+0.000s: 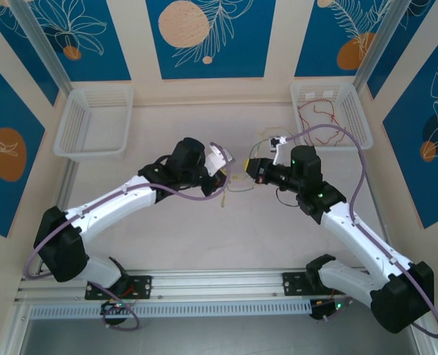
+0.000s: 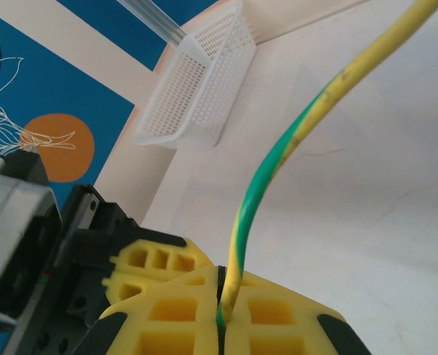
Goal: Untangle the cables
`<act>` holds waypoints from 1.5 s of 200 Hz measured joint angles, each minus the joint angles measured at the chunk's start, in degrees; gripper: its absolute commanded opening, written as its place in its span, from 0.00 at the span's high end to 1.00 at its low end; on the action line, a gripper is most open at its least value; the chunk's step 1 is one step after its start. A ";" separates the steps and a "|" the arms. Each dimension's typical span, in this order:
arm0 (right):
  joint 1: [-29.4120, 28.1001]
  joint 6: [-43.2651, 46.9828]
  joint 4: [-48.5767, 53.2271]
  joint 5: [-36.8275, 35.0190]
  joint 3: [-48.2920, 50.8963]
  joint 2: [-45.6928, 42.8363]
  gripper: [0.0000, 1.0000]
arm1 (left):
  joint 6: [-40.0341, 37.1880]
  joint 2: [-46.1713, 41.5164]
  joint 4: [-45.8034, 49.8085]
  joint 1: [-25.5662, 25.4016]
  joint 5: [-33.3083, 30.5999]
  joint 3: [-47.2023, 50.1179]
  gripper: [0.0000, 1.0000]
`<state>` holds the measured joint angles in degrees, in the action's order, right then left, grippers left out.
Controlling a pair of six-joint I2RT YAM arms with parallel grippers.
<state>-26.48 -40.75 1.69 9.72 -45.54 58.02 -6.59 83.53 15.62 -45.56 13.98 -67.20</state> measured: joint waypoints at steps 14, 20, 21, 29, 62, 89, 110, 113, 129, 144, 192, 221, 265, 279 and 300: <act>-0.87 -0.76 -1.11 -0.59 -0.90 0.94 1.00 | -0.02 0.74 0.17 -0.74 -0.11 -0.42 1.00; -1.42 -1.03 -1.49 -0.79 -1.38 1.46 1.00 | -0.04 1.03 0.28 -1.11 -0.11 -0.52 1.00; -1.49 -1.03 -1.49 -0.81 -1.42 1.53 1.00 | -0.07 1.05 0.28 -1.16 -0.11 -0.55 1.00; -2.29 -1.20 -1.86 -1.09 -2.10 2.27 1.00 | -0.22 1.31 0.35 -1.62 -0.11 -0.59 1.00; -4.28 -1.31 -2.71 -2.97 -2.84 3.39 1.00 | -1.05 1.36 0.33 -2.43 -0.09 -0.79 1.00; -4.31 -1.46 -2.73 -4.70 -2.80 3.30 1.00 | -1.07 1.36 0.24 -2.43 -0.04 -0.79 1.00; -4.52 -2.29 -3.10 -5.35 -2.36 3.48 1.00 | -1.05 1.36 0.02 -2.43 0.74 -0.79 1.00; -4.59 -2.32 -3.26 -5.51 -2.29 3.56 1.00 | -1.05 1.36 0.00 -2.45 0.85 -0.79 1.00; -5.31 -2.86 -4.26 -6.38 -1.88 4.39 1.00 | -1.03 1.36 -0.17 -2.49 1.42 -0.79 1.00; -5.73 -3.23 -4.98 -6.84 -1.49 5.27 1.00 | -1.01 1.36 -0.15 -2.54 2.05 -0.79 1.00; -5.95 -4.28 -8.07 -5.81 -1.14 8.13 1.00 | -0.83 1.42 -0.79 -2.73 3.15 -0.79 1.00; -6.19 -4.28 -8.72 -4.79 -1.16 9.73 1.00 | -0.94 1.44 -1.25 -2.73 3.39 -0.79 0.86; -5.81 -3.98 -6.69 -4.81 -1.22 8.46 1.00 | -1.22 1.46 -1.70 -2.75 3.21 -0.72 0.79; -5.44 -3.61 -5.29 -4.81 -1.22 6.95 1.00 | -1.51 1.40 -2.08 -2.75 2.47 -0.37 0.74; -5.20 -3.08 -3.17 -4.79 -1.31 4.57 1.00 | -2.10 0.92 -2.78 -2.80 0.85 0.70 0.59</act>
<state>-31.68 -43.83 -1.48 4.93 -46.85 62.59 -8.69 84.44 12.84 -48.36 14.83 -66.50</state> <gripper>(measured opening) 0.058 0.396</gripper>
